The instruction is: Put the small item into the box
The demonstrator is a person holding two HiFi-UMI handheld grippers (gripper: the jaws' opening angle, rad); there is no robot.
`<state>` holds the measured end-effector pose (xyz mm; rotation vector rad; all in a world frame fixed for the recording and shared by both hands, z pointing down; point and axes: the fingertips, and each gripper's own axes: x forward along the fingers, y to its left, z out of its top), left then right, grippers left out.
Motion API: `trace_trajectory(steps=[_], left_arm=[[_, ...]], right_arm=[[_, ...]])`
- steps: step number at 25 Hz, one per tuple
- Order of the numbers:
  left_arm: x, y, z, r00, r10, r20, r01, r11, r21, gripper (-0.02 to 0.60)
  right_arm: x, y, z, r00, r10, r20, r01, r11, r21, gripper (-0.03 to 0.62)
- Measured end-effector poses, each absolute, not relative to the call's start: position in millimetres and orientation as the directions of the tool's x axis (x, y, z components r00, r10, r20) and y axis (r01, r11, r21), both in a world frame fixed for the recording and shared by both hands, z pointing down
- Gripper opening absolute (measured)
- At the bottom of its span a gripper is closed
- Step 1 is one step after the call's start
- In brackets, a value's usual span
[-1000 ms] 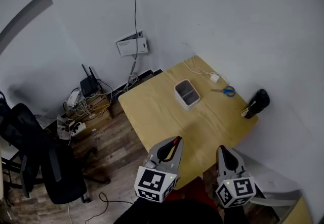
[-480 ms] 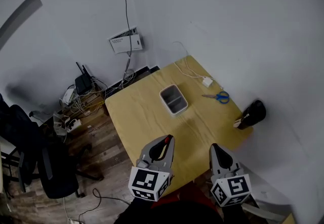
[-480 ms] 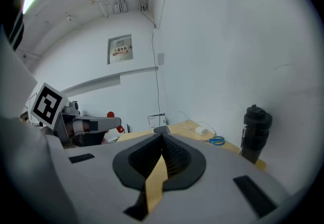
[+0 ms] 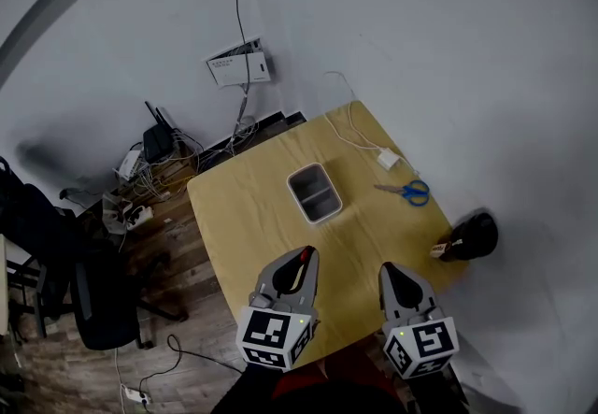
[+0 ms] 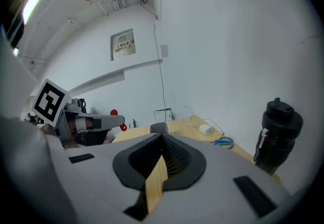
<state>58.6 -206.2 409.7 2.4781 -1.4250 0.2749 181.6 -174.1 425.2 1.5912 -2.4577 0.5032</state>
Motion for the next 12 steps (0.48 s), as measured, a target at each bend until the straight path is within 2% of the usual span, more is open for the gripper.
trace_trajectory(steps=[12], left_arm=[[69, -256, 450, 0.441, -0.829, 0.345, -0.895, -0.432, 0.108, 0.012]], right_arm=[[171, -230, 458, -0.481, -0.8, 0.359, -0.877, 0.436, -0.203, 0.008]])
